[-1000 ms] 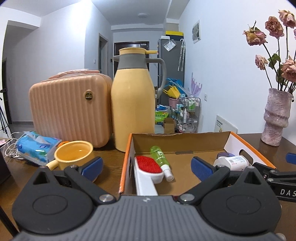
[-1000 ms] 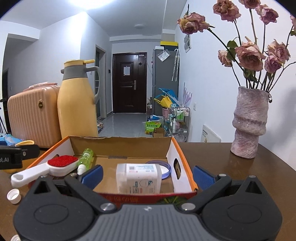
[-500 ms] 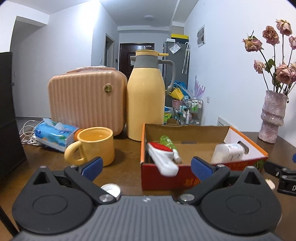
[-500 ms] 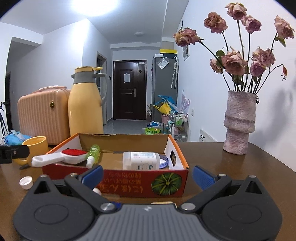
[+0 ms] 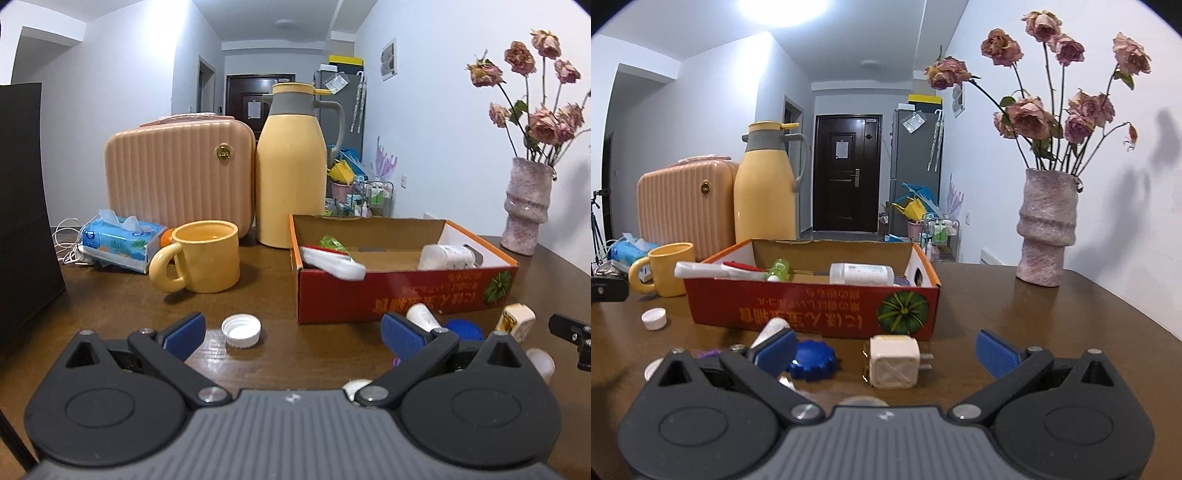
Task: Organize rigid objects
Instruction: 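Withdraw both tools from the cardboard box back over the table items, then grasp the white bottle cap with the left tool while the right tool grasps the blue cap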
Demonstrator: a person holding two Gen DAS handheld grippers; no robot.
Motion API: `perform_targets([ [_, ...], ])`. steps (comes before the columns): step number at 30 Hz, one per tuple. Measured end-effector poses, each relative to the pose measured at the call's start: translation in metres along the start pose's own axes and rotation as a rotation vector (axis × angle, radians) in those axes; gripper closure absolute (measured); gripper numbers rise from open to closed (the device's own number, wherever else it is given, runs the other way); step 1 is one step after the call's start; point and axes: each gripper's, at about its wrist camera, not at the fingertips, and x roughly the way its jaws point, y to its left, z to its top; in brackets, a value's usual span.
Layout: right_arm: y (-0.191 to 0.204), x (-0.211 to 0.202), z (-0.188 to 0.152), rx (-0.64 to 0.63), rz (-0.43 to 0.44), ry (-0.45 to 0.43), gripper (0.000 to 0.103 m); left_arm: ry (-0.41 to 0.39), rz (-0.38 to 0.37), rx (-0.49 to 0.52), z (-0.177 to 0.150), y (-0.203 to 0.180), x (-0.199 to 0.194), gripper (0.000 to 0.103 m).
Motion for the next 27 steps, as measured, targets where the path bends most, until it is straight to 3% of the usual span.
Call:
perform_targets([
  [15,-0.003,-0.017,-0.015,-0.008,-0.005,0.027,0.000,0.047,-0.053,0.053,-0.014,-0.012,0.002,0.000],
  [27,-0.003,-0.011,-0.016,0.000,0.000,0.065,0.000,0.204,-0.103,0.109,-0.031,-0.027,0.032,0.000],
])
